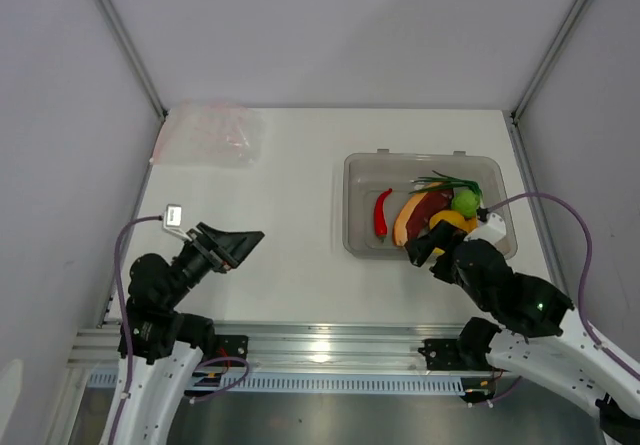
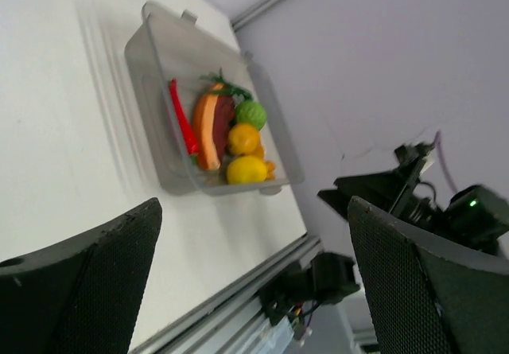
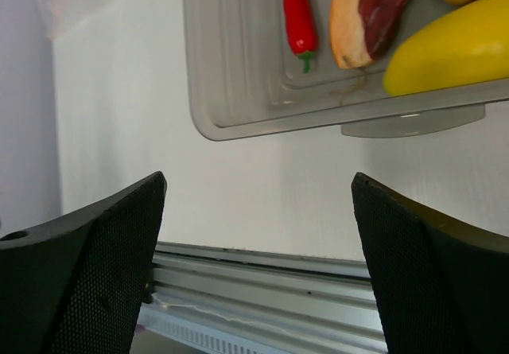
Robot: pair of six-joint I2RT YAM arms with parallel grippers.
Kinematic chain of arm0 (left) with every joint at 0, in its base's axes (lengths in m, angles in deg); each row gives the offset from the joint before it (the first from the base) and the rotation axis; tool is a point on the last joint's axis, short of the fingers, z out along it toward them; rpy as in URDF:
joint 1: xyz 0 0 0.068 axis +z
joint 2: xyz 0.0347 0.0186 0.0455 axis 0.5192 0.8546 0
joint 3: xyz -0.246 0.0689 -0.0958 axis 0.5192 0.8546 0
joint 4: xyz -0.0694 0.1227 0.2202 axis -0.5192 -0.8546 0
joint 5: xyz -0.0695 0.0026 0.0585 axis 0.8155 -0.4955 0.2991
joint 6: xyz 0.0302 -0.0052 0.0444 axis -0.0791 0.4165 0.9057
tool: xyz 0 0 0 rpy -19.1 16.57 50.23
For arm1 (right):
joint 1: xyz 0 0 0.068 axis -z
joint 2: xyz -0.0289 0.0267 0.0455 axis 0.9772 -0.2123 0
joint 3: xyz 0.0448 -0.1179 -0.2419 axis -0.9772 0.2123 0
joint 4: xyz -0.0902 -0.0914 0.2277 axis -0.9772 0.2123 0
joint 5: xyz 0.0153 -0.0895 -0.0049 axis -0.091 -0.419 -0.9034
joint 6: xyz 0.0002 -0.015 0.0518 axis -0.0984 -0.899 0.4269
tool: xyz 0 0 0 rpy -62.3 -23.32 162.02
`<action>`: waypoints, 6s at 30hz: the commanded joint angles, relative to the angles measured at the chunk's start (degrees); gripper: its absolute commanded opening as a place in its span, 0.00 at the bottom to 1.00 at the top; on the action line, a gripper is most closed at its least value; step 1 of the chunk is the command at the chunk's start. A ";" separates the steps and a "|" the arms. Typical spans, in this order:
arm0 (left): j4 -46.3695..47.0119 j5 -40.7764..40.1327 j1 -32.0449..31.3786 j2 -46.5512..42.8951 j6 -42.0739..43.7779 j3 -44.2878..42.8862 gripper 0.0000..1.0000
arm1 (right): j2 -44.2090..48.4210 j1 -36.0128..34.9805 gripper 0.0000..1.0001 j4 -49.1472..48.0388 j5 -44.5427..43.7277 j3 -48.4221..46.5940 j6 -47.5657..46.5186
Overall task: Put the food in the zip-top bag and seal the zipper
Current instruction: Move the zipper food storage bag to the center of the board, then pick up the zipper food storage bag at the center of the board.
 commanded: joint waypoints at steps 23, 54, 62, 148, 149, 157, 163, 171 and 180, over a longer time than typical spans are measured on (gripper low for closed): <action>17.50 -24.50 2.41 34.82 -4.06 -0.26 0.99 | -14.52 -5.37 0.99 -13.80 9.20 -0.88 -16.53; 37.57 -17.91 14.20 103.90 -9.17 -40.42 1.00 | 8.60 -5.37 0.99 -7.56 0.05 -1.14 -19.79; 28.77 -16.60 14.11 112.88 -12.06 -52.29 1.00 | 8.52 -5.37 0.99 -8.26 -1.44 -0.79 -20.14; -17.09 -9.73 3.38 13.84 1.81 -4.21 1.00 | -28.90 -11.35 0.99 -22.06 12.87 -9.22 -17.13; -17.81 -10.44 3.38 13.22 2.43 -5.79 0.99 | -33.62 -11.08 0.99 -22.32 13.58 -12.36 -18.63; -31.94 -26.41 3.39 8.65 9.37 -22.21 0.98 | -57.29 -8.10 1.00 -22.59 25.17 -30.74 -39.55; -39.87 -36.54 3.39 10.14 9.73 -25.75 0.95 | -72.76 -6.95 0.99 -25.04 31.68 -41.73 -48.69; -42.43 -39.37 3.47 7.86 7.44 -23.56 0.95 | -88.50 -7.30 0.99 -25.75 35.22 -51.85 -54.24; -42.69 -39.63 3.39 6.54 7.09 -21.80 0.94 | -99.06 -7.74 0.80 -24.61 36.97 -58.45 -52.57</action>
